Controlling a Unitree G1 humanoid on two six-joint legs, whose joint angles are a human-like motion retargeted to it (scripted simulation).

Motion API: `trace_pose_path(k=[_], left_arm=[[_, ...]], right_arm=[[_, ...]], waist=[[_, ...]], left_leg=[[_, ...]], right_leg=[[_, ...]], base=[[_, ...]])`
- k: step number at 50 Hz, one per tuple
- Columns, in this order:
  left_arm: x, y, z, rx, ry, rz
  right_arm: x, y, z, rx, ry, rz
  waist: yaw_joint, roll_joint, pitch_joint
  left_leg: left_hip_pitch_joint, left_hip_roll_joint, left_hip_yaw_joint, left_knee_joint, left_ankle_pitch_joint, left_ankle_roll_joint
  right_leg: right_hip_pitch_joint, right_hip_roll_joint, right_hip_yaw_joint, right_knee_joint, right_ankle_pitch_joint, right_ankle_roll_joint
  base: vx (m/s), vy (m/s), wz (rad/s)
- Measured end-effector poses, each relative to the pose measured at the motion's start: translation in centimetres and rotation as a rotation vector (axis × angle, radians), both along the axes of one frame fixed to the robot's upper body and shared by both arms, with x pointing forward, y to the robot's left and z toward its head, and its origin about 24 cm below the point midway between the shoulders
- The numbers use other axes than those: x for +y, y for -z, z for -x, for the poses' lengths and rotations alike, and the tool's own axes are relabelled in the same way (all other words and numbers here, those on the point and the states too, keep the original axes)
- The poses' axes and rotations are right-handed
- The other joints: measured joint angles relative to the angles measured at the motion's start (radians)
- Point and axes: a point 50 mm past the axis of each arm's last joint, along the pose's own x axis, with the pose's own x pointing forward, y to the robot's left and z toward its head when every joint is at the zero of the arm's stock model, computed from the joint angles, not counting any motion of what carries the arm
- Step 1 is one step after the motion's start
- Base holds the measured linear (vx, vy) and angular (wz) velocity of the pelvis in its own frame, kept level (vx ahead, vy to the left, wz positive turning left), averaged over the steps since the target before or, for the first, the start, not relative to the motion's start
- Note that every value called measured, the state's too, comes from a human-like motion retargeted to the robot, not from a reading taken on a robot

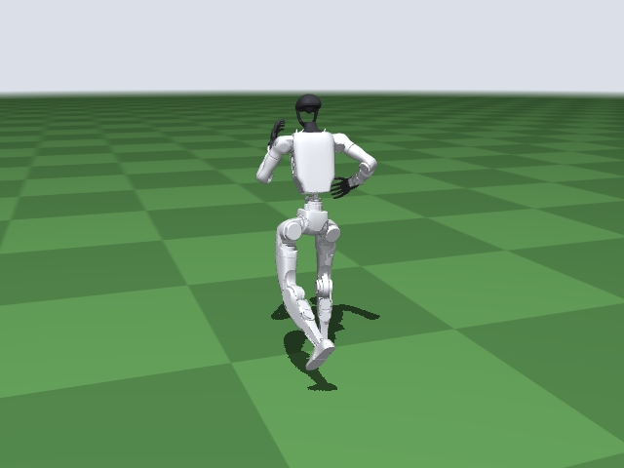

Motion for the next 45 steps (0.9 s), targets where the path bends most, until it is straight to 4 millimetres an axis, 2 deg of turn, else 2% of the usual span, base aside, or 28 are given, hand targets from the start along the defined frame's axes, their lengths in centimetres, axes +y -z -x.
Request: trace_pose_path(k=[2, 3, 5, 7, 8, 10, 12, 13, 15, 17, 18, 20, 22, 23, 24, 25, 27, 30, 31, 33, 35, 36, 38, 40, 42, 43, 45], left_arm=[[1.7, 4.9, -1.6, 0.249, -0.099, -0.022], [3.0, 8.0, -2.0, 0.407, -0.153, -0.012], [6.1, 14.0, -0.8, 0.717, -0.228, 0.015], [8.9, 17.1, 2.7, 0.904, -0.278, -0.028], [10.1, 17.4, 4.5, 0.959, -0.306, -0.078], [11.9, 17.2, 7.4, 1.05, -0.351, -0.184], [13.2, 16.9, 9.3, 1.117, -0.378, -0.258], [13.7, 16.7, 10.1, 1.139, -0.389, -0.275], [14.4, 15.8, 11.2, 1.15, -0.402, -0.252], [13.9, 15.1, 11.3, 1.113, -0.366, -0.171], [13.5, 14.8, 11.1, 1.087, -0.335, -0.131], [12.1, 14.7, 9.7, 1.021, -0.249, -0.066], [10.3, 14.7, 6.6, 0.93, -0.175, -0.046], [9.1, 14.5, 4.4, 0.865, -0.162, -0.054], [7.8, 13.7, 2.2, 0.788, -0.143, -0.071], [6.3, 12.4, 0.1, 0.704, -0.124, -0.096], [3.6, 8.1, -2.0, 0.492, -0.045, -0.093], [1.1, 1.4, -1.7, 0.19, 0.034, -0.032], [1.2, 0.1, -0.9, 0.117, 0.044, -0.002], [1.9, -1.5, 0.8, 0.012, 0.06, 0.038], [2.9, -2.1, 2.3, -0.037, 0.081, 0.058], [3.2, -2.3, 2.9, -0.057, 0.08, 0.065], [3.9, -2.4, 4.1, -0.094, 0.06, 0.066], [4.5, -2.0, 4.9, -0.099, 0.032, 0.065], [5.0, -1.0, 4.7, -0.037, 0.025, 0.076], [5.3, -0.1, 4.4, 0.011, 0.015, 0.076], [6.1, 2.4, 3.2, 0.149, -0.055, 0.069]], right_arm=[[1.6, 0.0, -4.6, -0.118, 0.047, -0.076], [2.6, -1.1, -7.4, -0.211, 0.063, -0.1], [5.2, -6.2, -12.4, -0.464, 0.02, -0.137], [8.1, -12.9, -14.0, -0.732, -0.096, -0.206], [9.4, -15.8, -13.7, -0.845, -0.152, -0.256], [11.3, -19.9, -11.7, -1.021, -0.261, -0.338], [12.3, -22.0, -9.1, -1.14, -0.389, -0.347], [12.6, -22.5, -7.8, -1.185, -0.456, -0.331], [13.3, -23.0, -5.6, -1.241, -0.59, -0.305], [13.5, -22.5, -4.9, -1.201, -0.689, -0.294], [13.7, -21.6, -5.3, -1.139, -0.707, -0.297], [13.6, -18.4, -7.9, -0.962, -0.641, -0.225], [13.0, -12.8, -11.6, -0.734, -0.492, -0.047], [12.6, -9.4, -13.0, -0.612, -0.425, 0.056], [11.7, -6.3, -13.5, -0.501, -0.342, 0.097], [10.5, -3.4, -13.4, -0.396, -0.251, 0.111], [8.1, -0.4, -11.0, -0.277, -0.146, 0.067], [3.2, 0.1, -6.0, -0.161, -0.009, -0.042], [1.4, 0.5, -3.8, -0.094, 0.04, -0.053], [-1.6, 1.0, 0.6, 0.043, 0.138, -0.057], [-3.6, 1.3, 4.3, 0.168, 0.213, -0.042], [-4.1, 1.2, 5.5, 0.208, 0.217, -0.018], [-4.8, 0.8, 6.9, 0.261, 0.193, 0.05], [-5.3, 0.2, 7.2, 0.273, 0.154, 0.129], [-5.8, 0.2, 7.0, 0.271, 0.169, 0.157], [-6.1, 0.5, 6.8, 0.27, 0.189, 0.158], [-6.9, 1.2, 6.1, 0.257, 0.246, 0.178]], waist=[[0.07, 0.062, 0.006], [0.106, 0.094, 0.001], [0.19, 0.112, -0.03], [0.317, 0.056, -0.079], [0.393, 0.009, -0.108], [0.549, -0.084, -0.15], [0.677, -0.128, -0.168], [0.727, -0.12, -0.167], [0.784, -0.039, -0.161], [0.775, 0.063, -0.165], [0.753, 0.108, -0.174], [0.698, 0.181, -0.175], [0.643, 0.168, -0.139], [0.617, 0.125, -0.11], [0.594, 0.077, -0.09], [0.571, 0.028, -0.074], [0.505, -0.013, -0.062], [0.356, 0.01, -0.086], [0.301, 0.049, -0.101], [0.204, 0.113, -0.137], [0.119, 0.128, -0.174], [0.076, 0.11, -0.18], [-0.005, 0.065, -0.175], [-0.062, 0.025, -0.144], [-0.078, -0.002, -0.107], [-0.073, -0.006, -0.089], [-0.04, 0.012, -0.051]], left_leg=[[-0.221, 0.045, 0.005, 0.373, -0.115, 0.058], [-0.35, 0.055, -0.013, 0.523, -0.162, 0.084], [-0.592, 0.032, -0.041, 0.699, -0.213, 0.111], [-0.753, -0.002, -0.005, 0.666, -0.226, 0.125], [-0.807, -0.005, 0.037, 0.594, -0.229, 0.138], [-0.85, 0.001, 0.146, 0.357, -0.215, 0.152], [-0.781, 0.011, 0.265, -0.016, -0.138, 0.104], [-0.708, 0.02, 0.326, -0.231, -0.089, 0.056], [-0.555, 0.066, 0.437, -0.59, -0.059, -0.082], [-0.486, 0.135, 0.514, -0.725, -0.154, -0.205], [-0.466, 0.174, 0.53, -0.742, -0.2, -0.251], [-0.428, 0.224, 0.461, -0.725, -0.183, -0.261], [-0.425, 0.184, 0.317, -0.595, -0.15, -0.13], [-0.458, 0.135, 0.259, -0.463, -0.208, -0.03], [-0.499, 0.086, 0.221, -0.324, -0.284, 0.041], [-0.544, 0.036, 0.192, -0.181, -0.369, 0.097], [-0.552, -0.027, 0.144, -0.05, -0.467, 0.119], [-0.473, -0.075, 0.023, -0.07, -0.499, 0.092], [-0.414, -0.062, -0.031, -0.121, -0.482, 0.059], [-0.283, -0.026, -0.131, -0.251, -0.419, -0.005], [-0.152, -0.007, -0.216, -0.394, -0.305, -0.048], [-0.09, -0.011, -0.252, -0.443, -0.243, -0.06], [0.021, -0.002, -0.292, -0.5, -0.141, -0.08], [0.073, 0.06, -0.217, -0.436, -0.123, -0.08], [0.006, 0.139, -0.085, -0.16, -0.239, -0.016], [-0.057, 0.165, -0.068, 0.019, -0.313, 0.022], [-0.207, 0.147, -0.131, 0.367, -0.435, 0.081]], right_leg=[[-0.028, 0.04, 0.021, 0.152, -0.07, -0.083], [-0.058, 0.066, 0.033, 0.24, -0.139, -0.116], [-0.09, 0.099, 0.06, 0.354, -0.25, -0.146], [-0.034, 0.111, 0.108, 0.323, -0.262, -0.137], [0.01, 0.111, 0.141, 0.274, -0.233, -0.127], [0.122, 0.095, 0.205, 0.154, -0.103, -0.094], [0.269, 0.085, 0.25, 0.024, 0.123, -0.054], [0.358, 0.097, 0.273, -0.037, 0.24, -0.038], [0.537, 0.165, 0.311, -0.099, 0.398, -0.025], [0.635, 0.222, 0.249, -0.004, 0.378, -0.05], [0.65, 0.234, 0.177, 0.102, 0.325, -0.071], [0.63, 0.205, 0.022, 0.403, 0.194, -0.142], [0.524, 0.09, -0.026, 0.76, 0.056, -0.213], [0.437, 0.025, 0.005, 0.925, -0.008, -0.234], [0.337, -0.016, 0.056, 1.058, -0.062, -0.229], [0.23, -0.045, 0.117, 1.174, -0.113, -0.211], [0.053, -0.058, 0.176, 1.264, -0.181, -0.2], [-0.141, -0.088, 0.116, 1.17, -0.232, -0.224], [-0.152, -0.068, 0.072, 1.051, -0.214, -0.216], [-0.149, -0.014, 0.006, 0.748, -0.133, -0.169], [-0.109, 0.022, -0.013, 0.372, 0.016, -0.089], [-0.08, 0.014, 0.006, 0.203, 0.081, -0.044], [-0.034, -0.018, 0.065, -0.037, 0.127, 0.036], [-0.006, -0.048, 0.114, -0.135, 0.062, 0.063], [0.017, -0.102, 0.104, -0.141, 0.028, 0.063], [0.028, -0.128, 0.083, -0.123, 0.058, 0.063], [0.032, -0.165, 0.038, -0.035, 0.151, 0.063]], base=[[1.46, -0.33, -0.76], [1.45, -0.29, -0.74], [1.5, -0.29, -0.96], [1.63, -0.27, -1.46], [1.72, -0.19, -1.72], [1.79, -0.06, -1.71], [1.86, 0.13, -1.44], [1.89, 0.24, -1.23], [1.89, 0.33, -0.82], [1.86, 0.4, 0.05], [1.8, 0.4, 0.55], [1.71, 0.37, 0.86], [1.53, 0.28, 1.01], [1.43, 0.21, 1.18], [1.39, 0.16, 1.38], [1.37, 0.14, 1.7], [1.36, 0.12, 2.08], [1.37, 0.08, 2.5], [1.42, -0.04, 2.56], [1.46, -0.18, 2.36], [1.48, -0.36, 2.29], [1.47, -0.49, 2.46], [1.43, -0.61, 2.55], [1.29, -0.75, 2.34], [1.1, -0.76, 1.95], [0.97, -0.7, 1.65], [0.88, -0.59, 1.35]])
